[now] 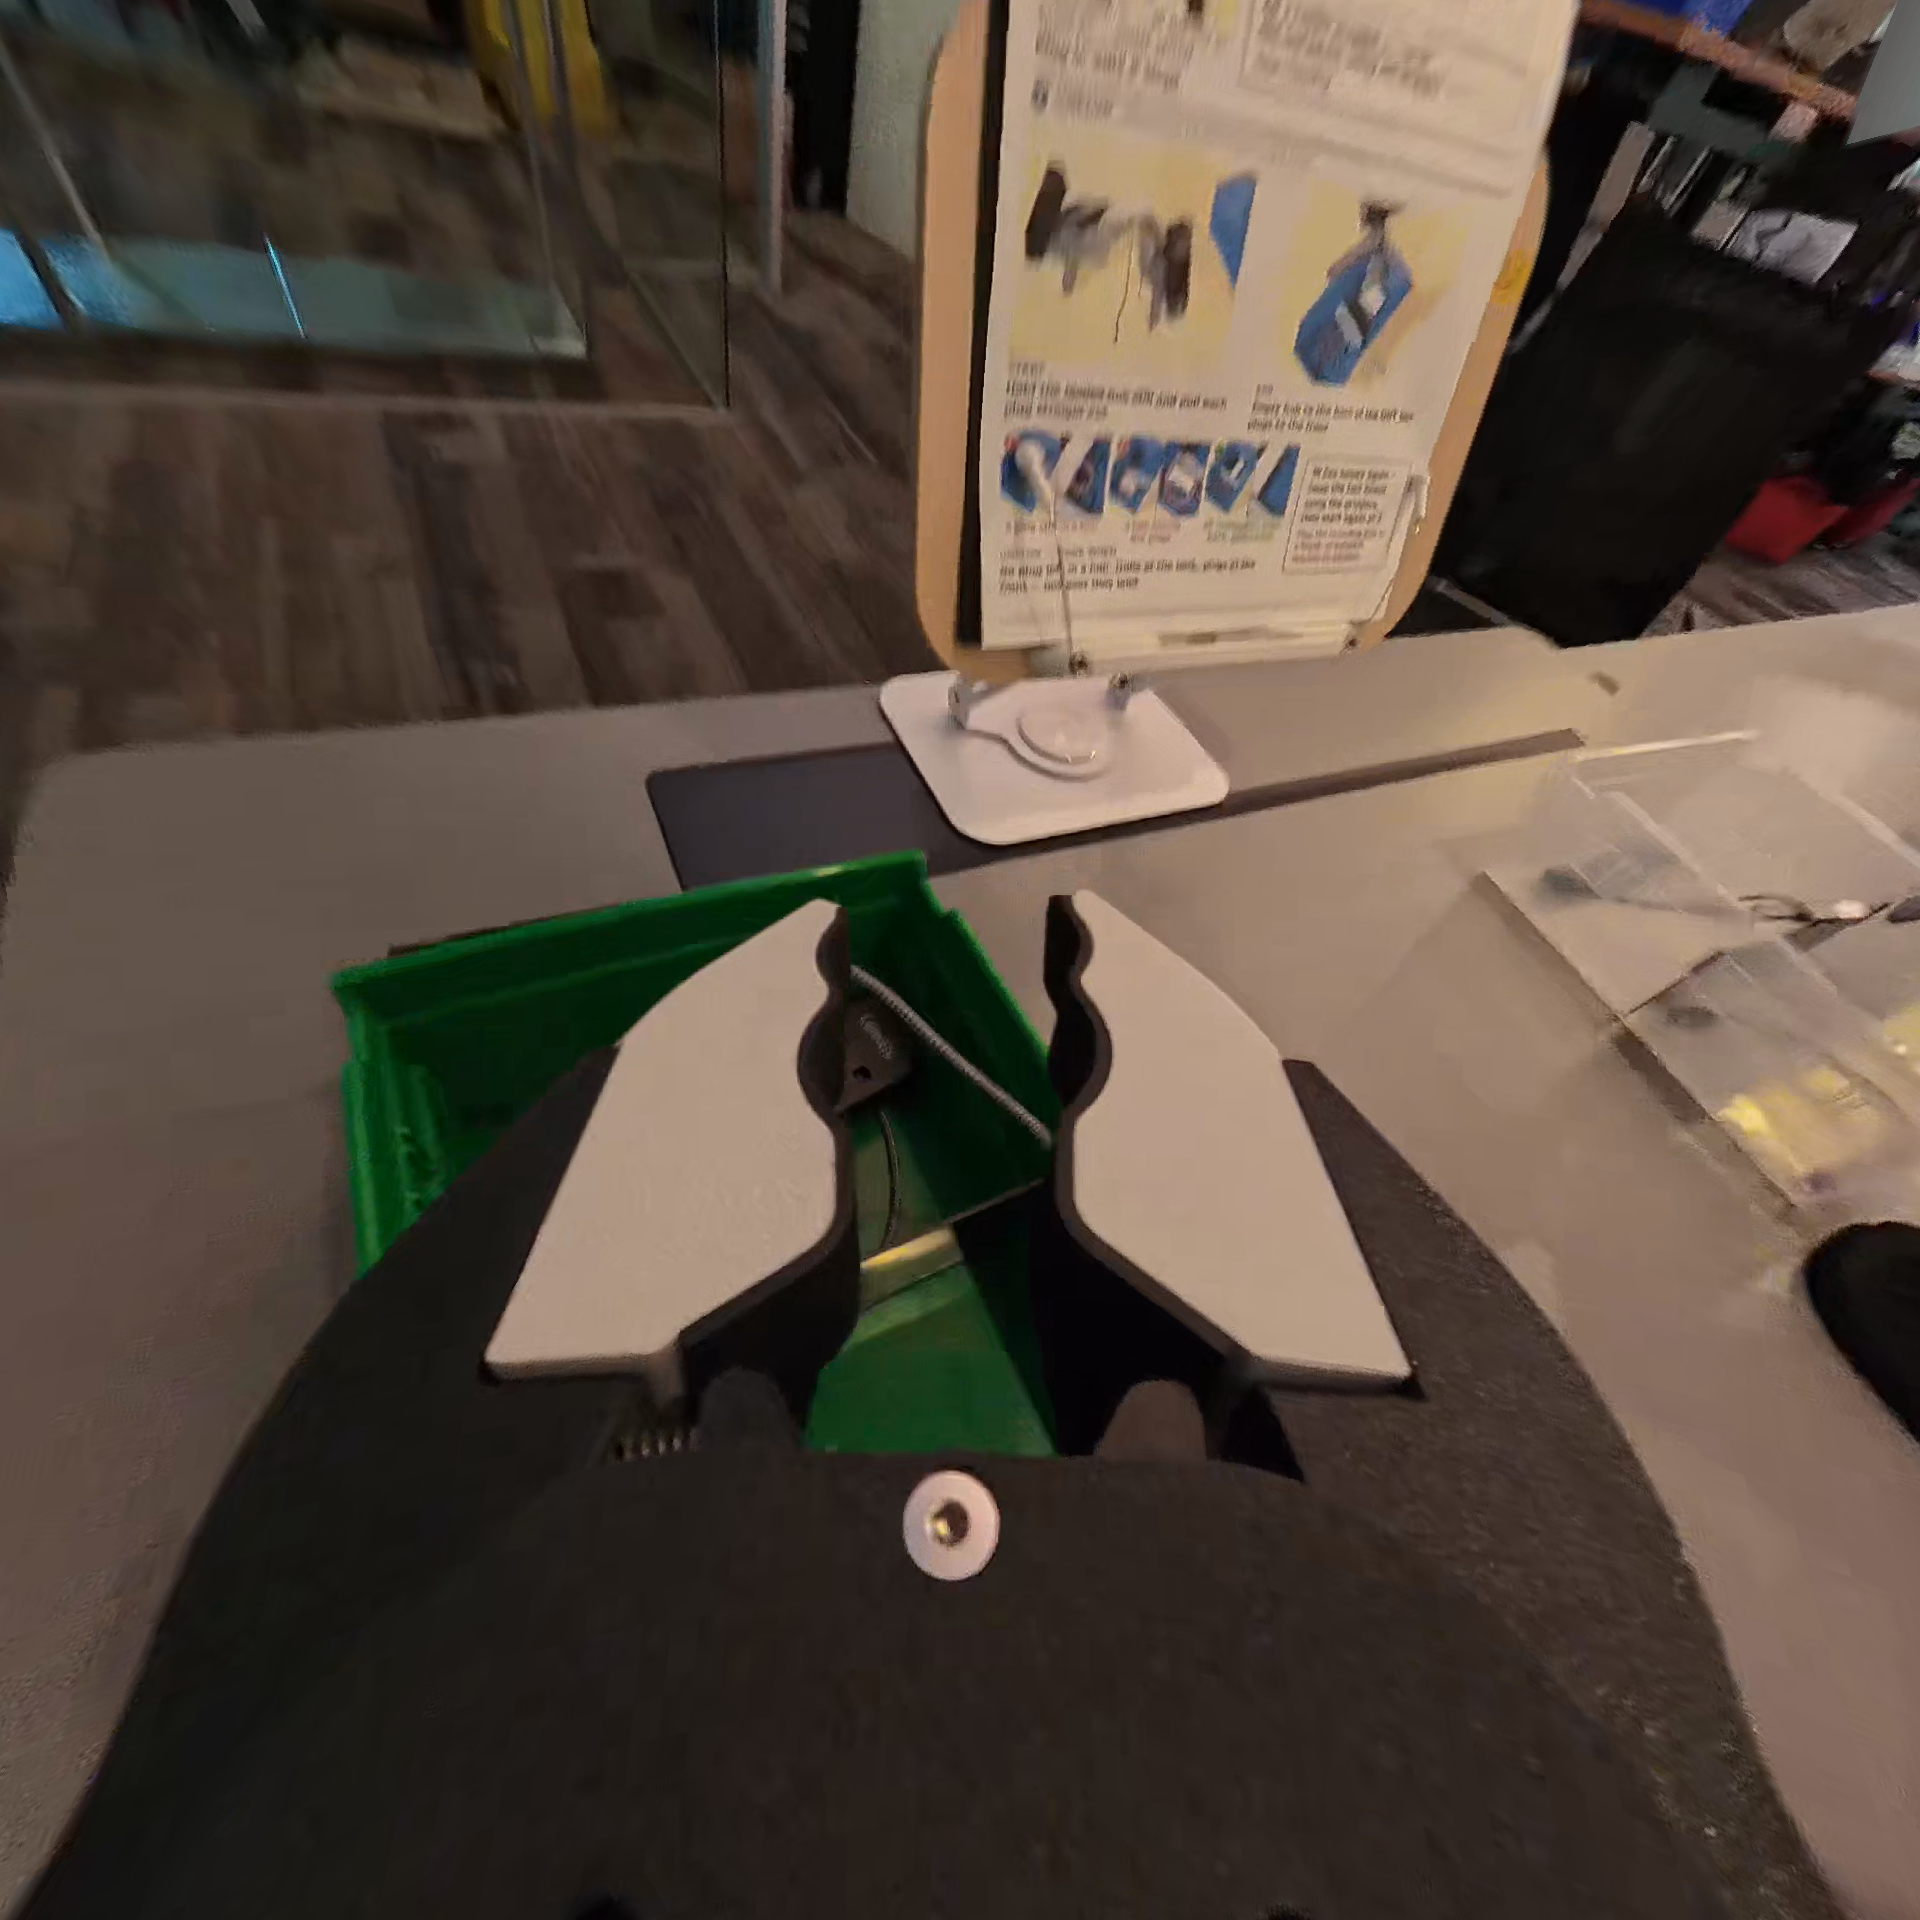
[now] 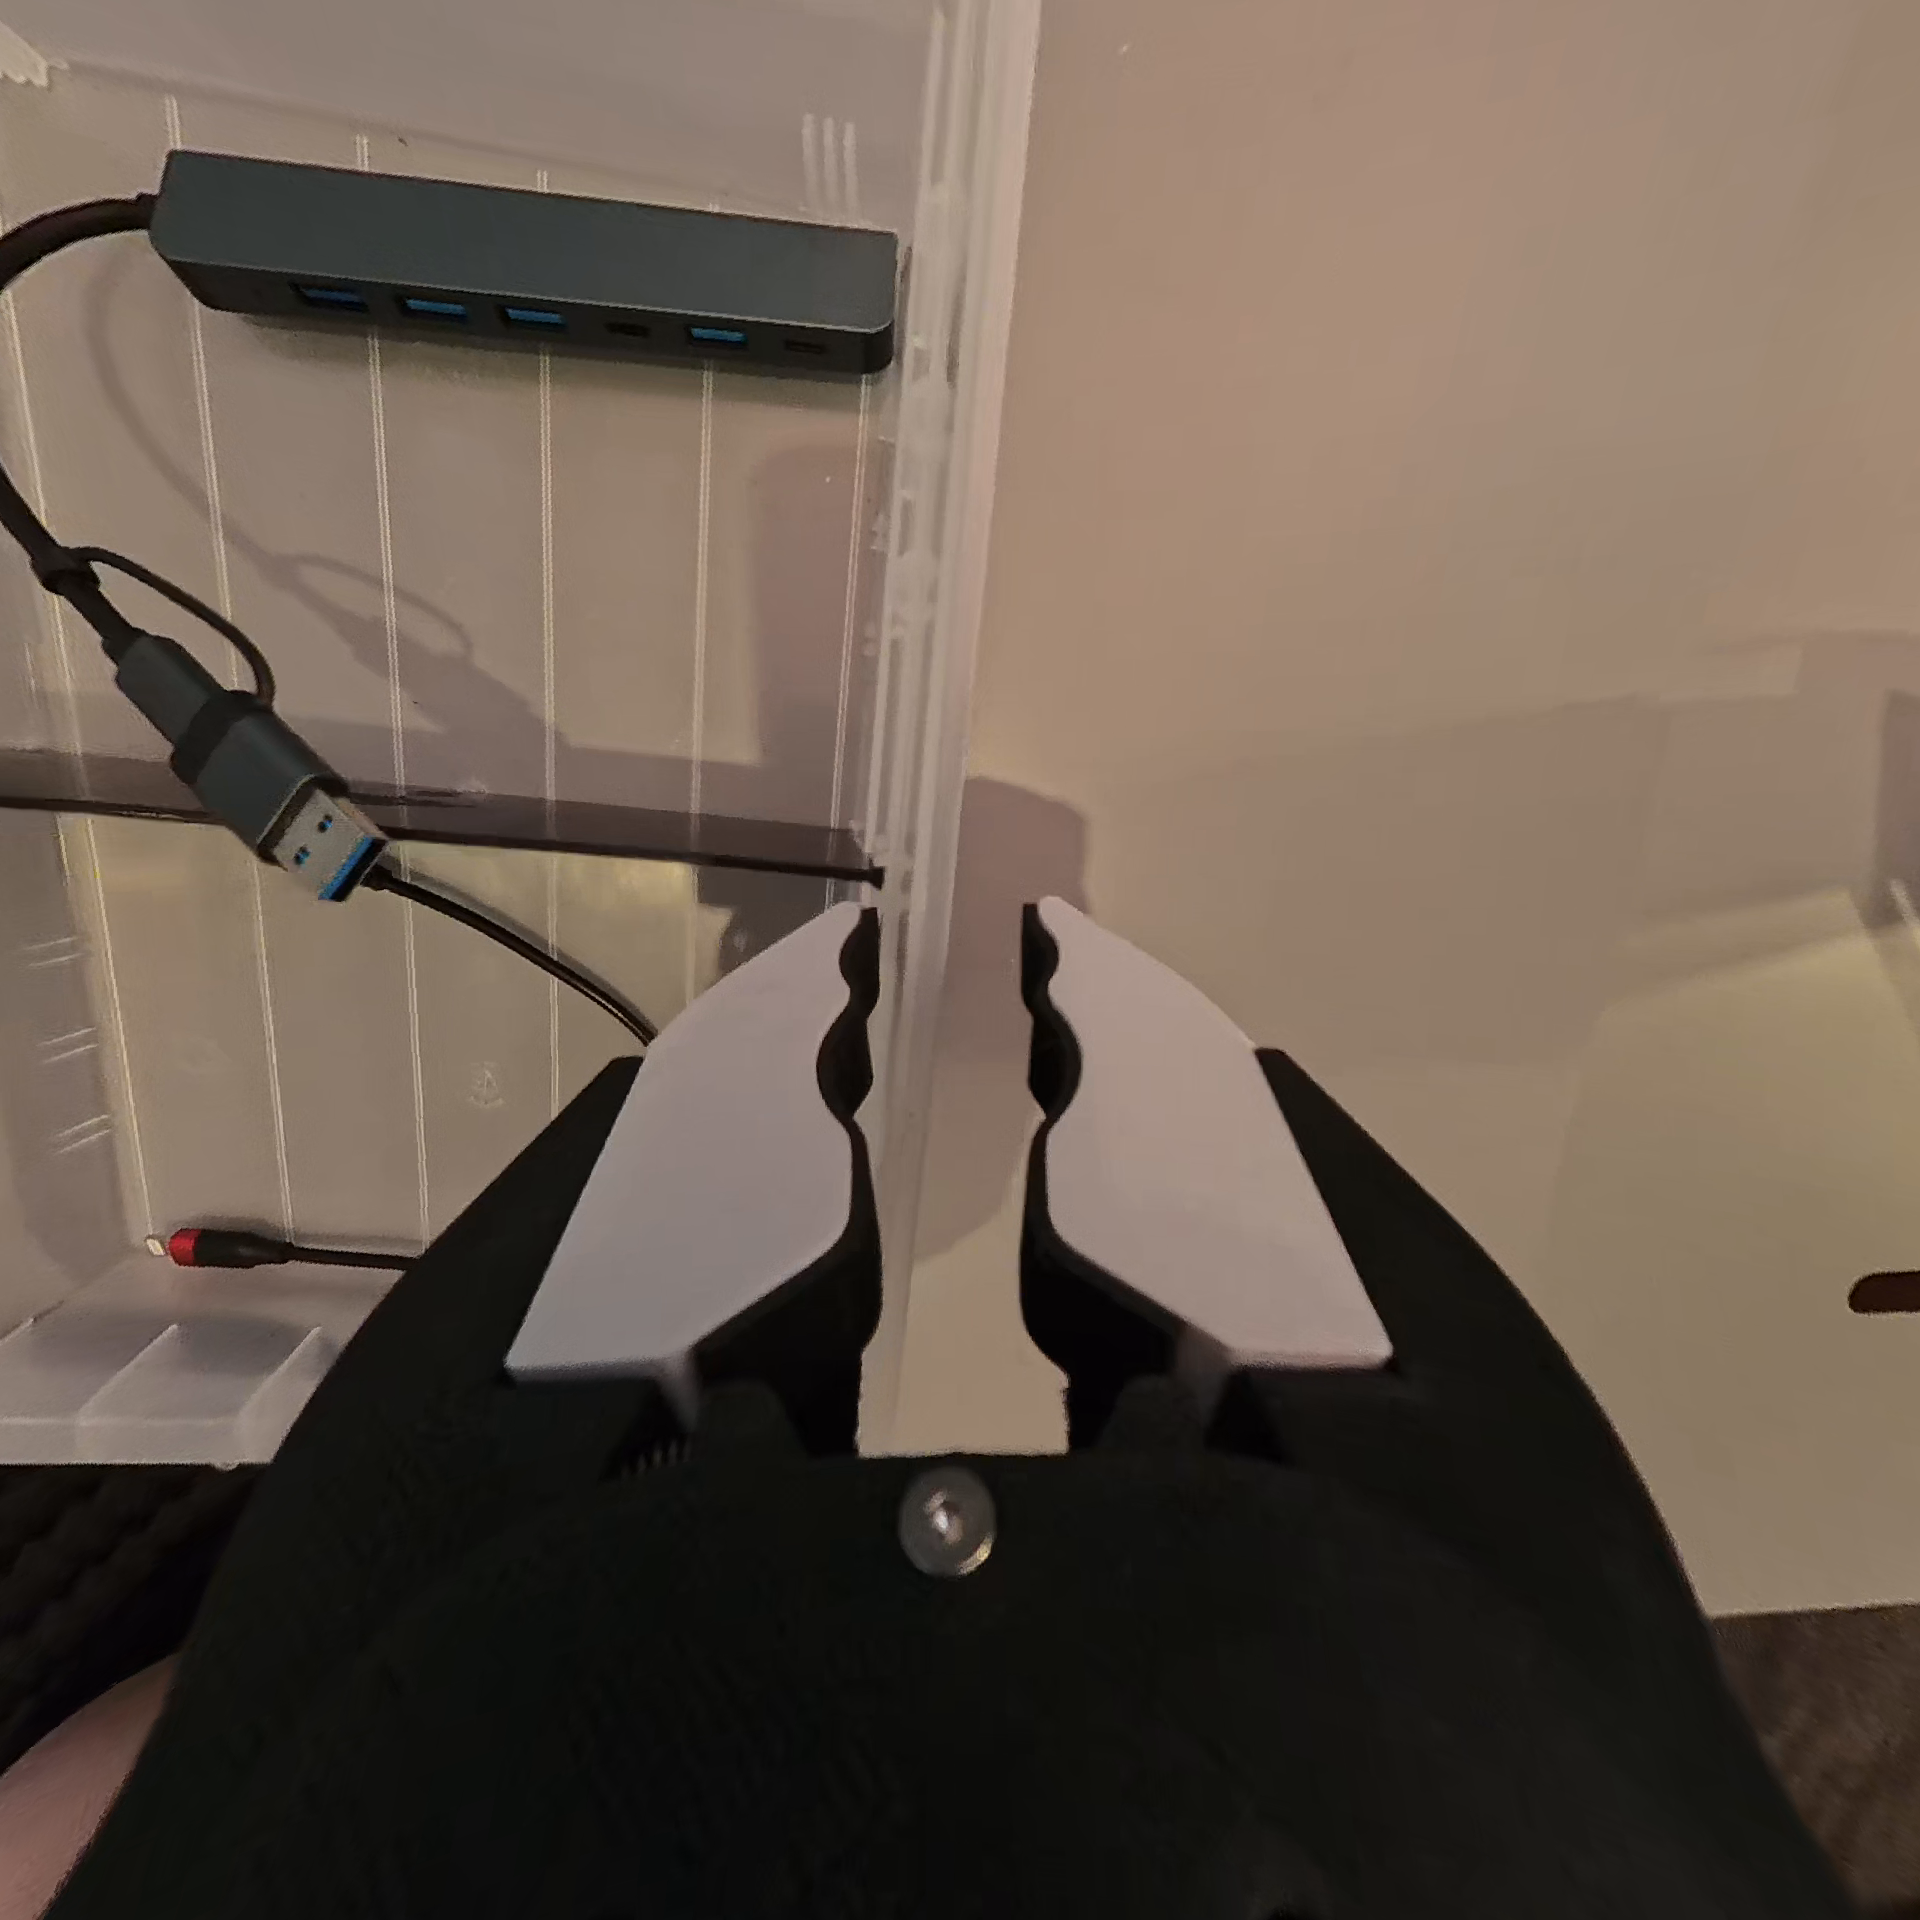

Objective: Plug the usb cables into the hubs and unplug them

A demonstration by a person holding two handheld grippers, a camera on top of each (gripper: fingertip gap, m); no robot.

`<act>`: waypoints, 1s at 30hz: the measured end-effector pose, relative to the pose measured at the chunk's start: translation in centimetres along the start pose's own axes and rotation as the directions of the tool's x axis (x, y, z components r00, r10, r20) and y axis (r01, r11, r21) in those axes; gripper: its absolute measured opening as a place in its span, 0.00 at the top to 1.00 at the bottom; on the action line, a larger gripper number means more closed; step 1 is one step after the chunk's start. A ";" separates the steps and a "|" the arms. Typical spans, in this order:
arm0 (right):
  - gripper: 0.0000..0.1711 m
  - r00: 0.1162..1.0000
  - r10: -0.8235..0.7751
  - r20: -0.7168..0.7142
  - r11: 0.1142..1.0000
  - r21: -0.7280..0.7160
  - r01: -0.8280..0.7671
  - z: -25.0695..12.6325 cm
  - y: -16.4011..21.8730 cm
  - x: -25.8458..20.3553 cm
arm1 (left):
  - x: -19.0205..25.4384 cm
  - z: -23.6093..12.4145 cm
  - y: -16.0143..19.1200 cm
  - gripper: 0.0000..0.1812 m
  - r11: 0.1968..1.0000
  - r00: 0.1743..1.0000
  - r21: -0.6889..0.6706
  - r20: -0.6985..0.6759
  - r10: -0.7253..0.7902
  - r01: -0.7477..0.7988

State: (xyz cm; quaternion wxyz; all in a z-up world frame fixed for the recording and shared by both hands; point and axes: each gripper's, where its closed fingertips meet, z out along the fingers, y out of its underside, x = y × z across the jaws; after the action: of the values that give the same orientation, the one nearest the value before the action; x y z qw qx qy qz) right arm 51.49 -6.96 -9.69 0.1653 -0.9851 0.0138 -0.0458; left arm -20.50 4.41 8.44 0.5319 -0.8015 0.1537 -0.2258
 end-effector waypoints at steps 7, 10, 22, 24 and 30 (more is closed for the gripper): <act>0.83 0.996 -0.005 -0.088 0.981 0.192 0.022 -4.8 -2.0 0.2 | -5.3 5.2 6.6 0.81 0.917 0.959 -0.349 0.130 0.253 -0.195; 0.83 0.993 -0.012 -0.120 0.962 0.270 0.044 -6.9 -2.8 0.2 | -4.0 7.6 6.9 0.79 0.807 0.893 -0.400 -0.068 0.446 -0.434; 0.83 0.974 -0.073 -0.215 0.935 0.326 0.142 -8.8 -5.2 -0.7 | -8.3 10.3 15.6 0.66 0.336 0.703 -0.621 -0.575 0.419 -0.708; 0.83 0.970 -0.081 -0.230 0.941 0.304 0.151 -8.6 -5.3 -0.8 | -8.3 11.1 16.6 0.65 0.303 0.693 -0.628 -0.597 0.403 -0.717; 0.83 0.961 -0.120 -0.251 0.946 0.266 0.187 -8.1 -5.6 -1.3 | -9.6 12.7 18.9 0.64 0.164 0.611 -0.620 -0.628 0.482 -0.767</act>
State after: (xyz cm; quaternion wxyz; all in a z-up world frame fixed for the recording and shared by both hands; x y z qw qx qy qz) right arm 49.47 -4.27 -0.38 0.2995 -0.9366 -0.0511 -0.1745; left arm -22.07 11.73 -15.12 0.0745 -0.7665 0.6377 0.0128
